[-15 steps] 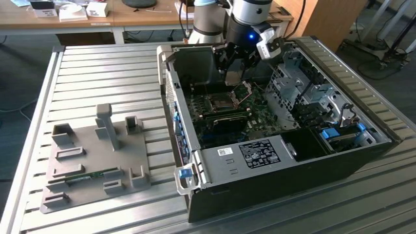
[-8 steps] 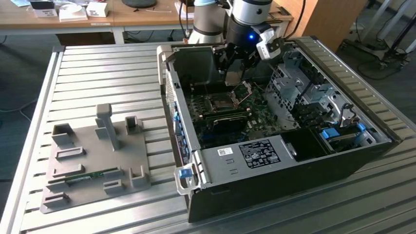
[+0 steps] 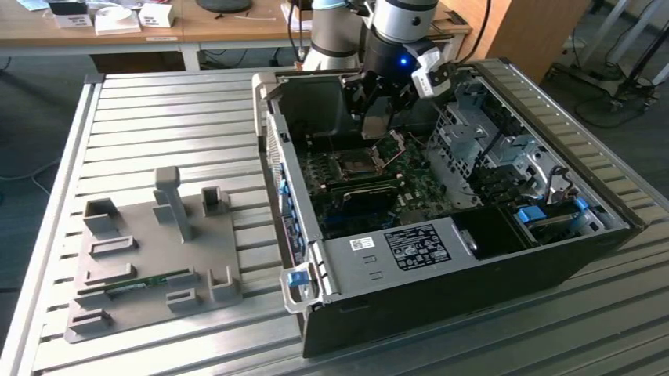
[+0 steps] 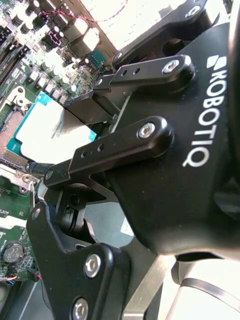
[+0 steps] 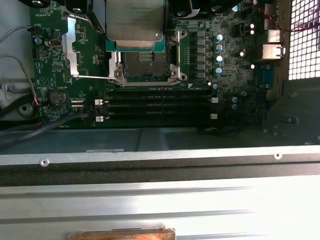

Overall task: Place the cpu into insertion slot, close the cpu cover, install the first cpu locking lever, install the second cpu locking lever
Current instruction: 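Place the cpu into insertion slot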

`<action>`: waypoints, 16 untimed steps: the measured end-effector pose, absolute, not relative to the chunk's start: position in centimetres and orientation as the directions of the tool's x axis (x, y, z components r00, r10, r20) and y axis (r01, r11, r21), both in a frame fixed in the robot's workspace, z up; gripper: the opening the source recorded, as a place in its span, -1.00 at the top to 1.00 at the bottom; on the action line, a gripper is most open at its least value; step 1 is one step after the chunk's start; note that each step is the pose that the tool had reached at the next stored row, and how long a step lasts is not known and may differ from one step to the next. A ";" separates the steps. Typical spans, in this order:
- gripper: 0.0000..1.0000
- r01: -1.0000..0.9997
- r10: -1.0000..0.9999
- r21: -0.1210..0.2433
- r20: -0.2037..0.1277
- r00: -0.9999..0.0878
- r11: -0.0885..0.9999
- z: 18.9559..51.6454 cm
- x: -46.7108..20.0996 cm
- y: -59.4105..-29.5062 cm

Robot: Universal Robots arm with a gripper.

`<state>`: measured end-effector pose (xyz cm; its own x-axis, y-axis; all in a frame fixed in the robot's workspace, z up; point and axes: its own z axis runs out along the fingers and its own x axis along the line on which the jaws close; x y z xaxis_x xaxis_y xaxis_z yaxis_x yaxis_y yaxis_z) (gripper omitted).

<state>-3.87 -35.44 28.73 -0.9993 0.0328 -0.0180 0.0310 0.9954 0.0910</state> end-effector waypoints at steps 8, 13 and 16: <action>-0.08 0.031 0.033 0.091 -0.018 -0.999 0.995 28.5 -3.9 -35.4; -0.08 0.031 0.033 0.091 -0.018 -0.999 0.995 28.4 -3.9 -35.4; -0.08 0.031 0.033 0.091 -0.018 -0.999 0.995 28.2 -3.9 -35.4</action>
<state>-3.88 -35.44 28.19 -0.9993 0.0328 -0.0178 0.0311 0.9954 0.0908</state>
